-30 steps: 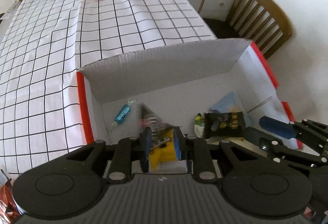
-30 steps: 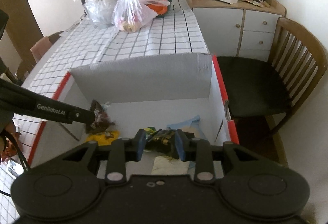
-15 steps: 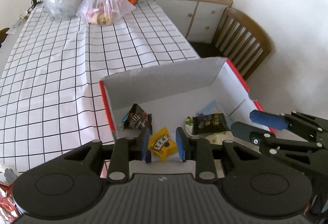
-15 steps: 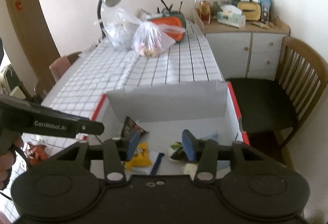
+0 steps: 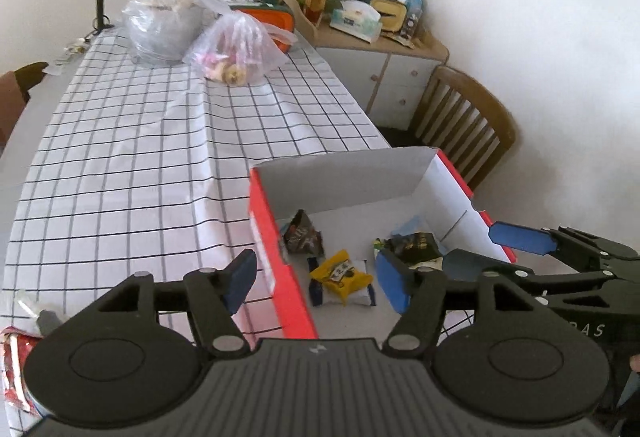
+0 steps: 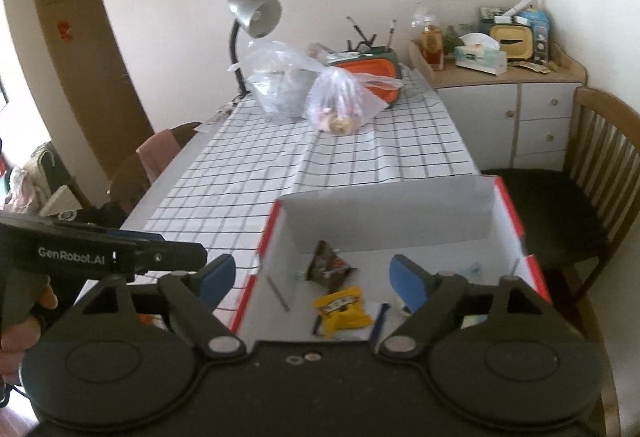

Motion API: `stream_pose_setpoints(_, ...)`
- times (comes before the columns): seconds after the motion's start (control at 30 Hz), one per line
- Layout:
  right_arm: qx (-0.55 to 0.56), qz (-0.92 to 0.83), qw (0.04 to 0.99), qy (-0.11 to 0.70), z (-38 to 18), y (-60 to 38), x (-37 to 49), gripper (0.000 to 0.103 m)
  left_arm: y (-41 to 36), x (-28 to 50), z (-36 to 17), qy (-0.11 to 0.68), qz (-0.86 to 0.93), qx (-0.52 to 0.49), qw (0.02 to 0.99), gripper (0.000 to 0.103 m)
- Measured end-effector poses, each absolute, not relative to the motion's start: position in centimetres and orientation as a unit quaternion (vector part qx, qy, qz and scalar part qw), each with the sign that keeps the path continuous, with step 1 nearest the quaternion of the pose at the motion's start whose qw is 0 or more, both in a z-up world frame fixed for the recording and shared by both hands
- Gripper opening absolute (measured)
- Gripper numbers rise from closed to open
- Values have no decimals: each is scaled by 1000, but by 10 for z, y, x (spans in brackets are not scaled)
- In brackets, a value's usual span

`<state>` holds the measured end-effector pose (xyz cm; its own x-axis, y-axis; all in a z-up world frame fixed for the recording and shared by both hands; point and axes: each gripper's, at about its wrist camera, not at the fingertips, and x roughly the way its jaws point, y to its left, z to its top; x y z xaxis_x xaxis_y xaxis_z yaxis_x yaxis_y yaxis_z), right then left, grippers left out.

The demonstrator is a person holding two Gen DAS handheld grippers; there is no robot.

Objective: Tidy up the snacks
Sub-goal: 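Move both tools from the box back to the snack pile, then grasp the brown Oreo bag with the left gripper while the right gripper grasps the silver foil packet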

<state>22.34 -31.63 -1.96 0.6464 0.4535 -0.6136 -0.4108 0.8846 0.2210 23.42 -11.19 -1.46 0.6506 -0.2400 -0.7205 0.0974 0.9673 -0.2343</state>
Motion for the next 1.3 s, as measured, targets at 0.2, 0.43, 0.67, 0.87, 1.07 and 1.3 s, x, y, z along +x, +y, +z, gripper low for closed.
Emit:
stream_pose_setpoints(0.2, 29, 262, 902, 343, -20, -287, 212, 92, -78, 211, -18, 401, -85, -98, 907, 69)
stream_pose_setpoints(0.43, 21, 279, 895, 347, -25, -251, 202, 98, -29, 189, -29, 405, -57, -114, 906, 72)
stream_pose_setpoints(0.67, 0, 289, 888, 357, -36, -212, 192, 103, 23, 169, -36, 407, -28, -120, 905, 75)
stream_pose_setpoints(0.87, -64, 317, 864, 386, -70, -165, 183, 103, 64, 153, -52, 426, -12, -124, 896, 76)
stream_pose_setpoints(1.07, -110, 349, 831, 420, -105, -124, 169, 102, 108, 135, -89, 471, 5, -142, 871, 77)
stream_pose_setpoints(1.3, -158, 365, 805, 440, -128, -93, 158, 101, 135, 129, -113, 498, 5, -143, 855, 77)
